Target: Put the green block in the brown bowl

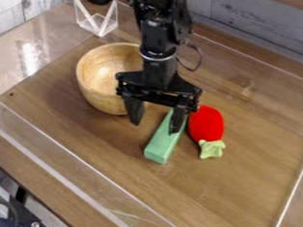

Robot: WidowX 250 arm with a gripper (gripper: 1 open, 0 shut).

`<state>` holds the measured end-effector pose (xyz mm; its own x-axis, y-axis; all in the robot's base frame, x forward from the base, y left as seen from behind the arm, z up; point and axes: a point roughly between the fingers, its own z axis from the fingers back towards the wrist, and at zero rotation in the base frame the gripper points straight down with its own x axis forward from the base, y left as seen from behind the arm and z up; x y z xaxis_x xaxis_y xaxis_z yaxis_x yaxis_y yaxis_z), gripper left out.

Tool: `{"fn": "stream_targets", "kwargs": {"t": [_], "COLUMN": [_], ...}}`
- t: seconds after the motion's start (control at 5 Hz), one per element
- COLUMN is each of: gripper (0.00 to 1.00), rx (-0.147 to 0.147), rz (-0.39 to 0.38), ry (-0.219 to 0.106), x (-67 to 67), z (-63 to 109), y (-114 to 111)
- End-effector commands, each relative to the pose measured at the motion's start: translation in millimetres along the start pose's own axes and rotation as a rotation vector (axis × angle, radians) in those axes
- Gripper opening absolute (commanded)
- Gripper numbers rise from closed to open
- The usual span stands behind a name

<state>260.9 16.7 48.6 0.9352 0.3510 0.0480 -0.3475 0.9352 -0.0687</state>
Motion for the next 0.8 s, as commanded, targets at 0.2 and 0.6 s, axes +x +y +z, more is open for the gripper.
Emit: {"fn": "stream_targets", "kwargs": {"t": [0.2,0.6], "gripper": [1.0,1.0], "rx": [-0.009,-0.008], "rz": [-0.093,-0.13], "ry": [-0.015,-0.008], "x": [-3.5,-5.0], "z": [0.5,-16.0], "y": [-6,-19]}}
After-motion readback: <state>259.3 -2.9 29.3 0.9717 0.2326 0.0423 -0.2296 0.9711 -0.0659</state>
